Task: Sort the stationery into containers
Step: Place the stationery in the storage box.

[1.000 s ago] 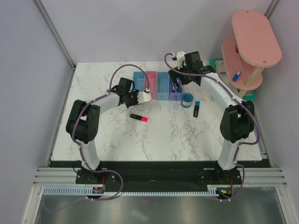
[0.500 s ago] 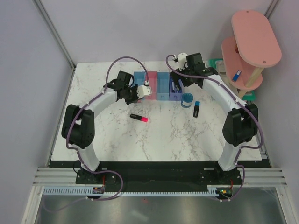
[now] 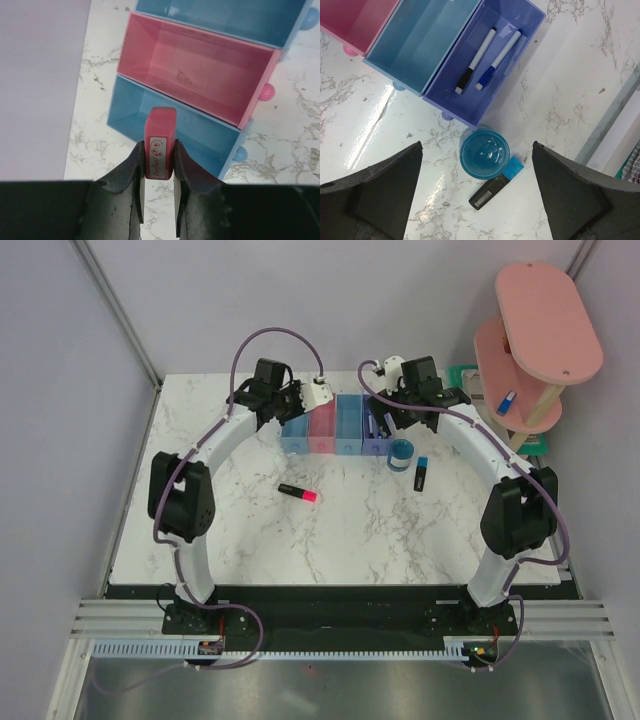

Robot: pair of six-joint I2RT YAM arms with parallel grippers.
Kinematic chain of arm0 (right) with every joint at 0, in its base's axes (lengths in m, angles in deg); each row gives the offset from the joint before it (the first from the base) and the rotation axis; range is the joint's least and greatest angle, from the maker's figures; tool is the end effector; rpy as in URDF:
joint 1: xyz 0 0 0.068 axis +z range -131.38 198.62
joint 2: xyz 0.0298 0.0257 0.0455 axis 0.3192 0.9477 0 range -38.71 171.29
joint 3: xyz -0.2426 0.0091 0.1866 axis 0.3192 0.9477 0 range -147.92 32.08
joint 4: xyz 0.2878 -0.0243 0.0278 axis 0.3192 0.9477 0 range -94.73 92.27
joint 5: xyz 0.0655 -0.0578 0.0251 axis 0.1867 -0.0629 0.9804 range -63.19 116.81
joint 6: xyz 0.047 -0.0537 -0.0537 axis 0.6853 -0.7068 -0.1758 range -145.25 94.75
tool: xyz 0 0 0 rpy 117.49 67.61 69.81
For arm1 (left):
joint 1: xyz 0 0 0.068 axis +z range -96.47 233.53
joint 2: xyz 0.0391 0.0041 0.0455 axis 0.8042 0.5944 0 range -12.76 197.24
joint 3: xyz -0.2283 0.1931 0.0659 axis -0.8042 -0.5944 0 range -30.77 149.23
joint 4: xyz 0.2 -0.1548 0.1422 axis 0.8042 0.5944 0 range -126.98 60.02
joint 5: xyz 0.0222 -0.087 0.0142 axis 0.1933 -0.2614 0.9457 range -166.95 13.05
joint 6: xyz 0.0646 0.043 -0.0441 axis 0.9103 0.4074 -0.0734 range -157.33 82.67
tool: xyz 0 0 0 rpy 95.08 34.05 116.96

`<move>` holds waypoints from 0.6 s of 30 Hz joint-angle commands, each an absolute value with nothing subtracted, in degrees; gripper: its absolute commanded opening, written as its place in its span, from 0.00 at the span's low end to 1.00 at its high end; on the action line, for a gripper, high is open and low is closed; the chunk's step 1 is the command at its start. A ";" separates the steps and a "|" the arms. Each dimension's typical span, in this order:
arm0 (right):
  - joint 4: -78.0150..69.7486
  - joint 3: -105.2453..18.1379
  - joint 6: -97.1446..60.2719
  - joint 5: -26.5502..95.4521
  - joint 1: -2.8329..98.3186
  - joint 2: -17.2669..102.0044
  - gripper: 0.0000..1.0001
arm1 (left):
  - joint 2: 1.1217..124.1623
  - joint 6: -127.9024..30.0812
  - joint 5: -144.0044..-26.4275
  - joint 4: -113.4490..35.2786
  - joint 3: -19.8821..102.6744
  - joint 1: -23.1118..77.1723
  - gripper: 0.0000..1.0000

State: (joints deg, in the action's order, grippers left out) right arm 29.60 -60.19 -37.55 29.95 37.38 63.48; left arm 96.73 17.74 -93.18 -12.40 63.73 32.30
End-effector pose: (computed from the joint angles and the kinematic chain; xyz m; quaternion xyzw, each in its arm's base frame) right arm 0.4480 0.1568 0.3097 -0.2569 0.8845 0.0471 0.3865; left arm 0.4739 -0.2079 0.2857 0.6005 0.6672 0.0006 0.4407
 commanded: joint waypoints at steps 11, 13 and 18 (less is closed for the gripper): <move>28.49 -60.20 -37.56 30.76 36.46 63.33 0.98 | 109.14 24.37 -89.17 -16.41 69.07 33.40 0.02; 28.41 -60.47 -37.38 31.11 36.37 63.77 0.98 | 109.31 24.37 -89.35 -16.42 68.63 33.31 0.02; 28.32 -60.91 -37.38 31.29 36.46 64.91 0.98 | 108.88 24.54 -90.49 -16.42 66.09 33.31 0.14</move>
State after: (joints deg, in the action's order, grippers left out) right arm 29.53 -60.19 -37.52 30.49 36.70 63.57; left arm 109.45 22.15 -89.49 -14.02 66.44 33.26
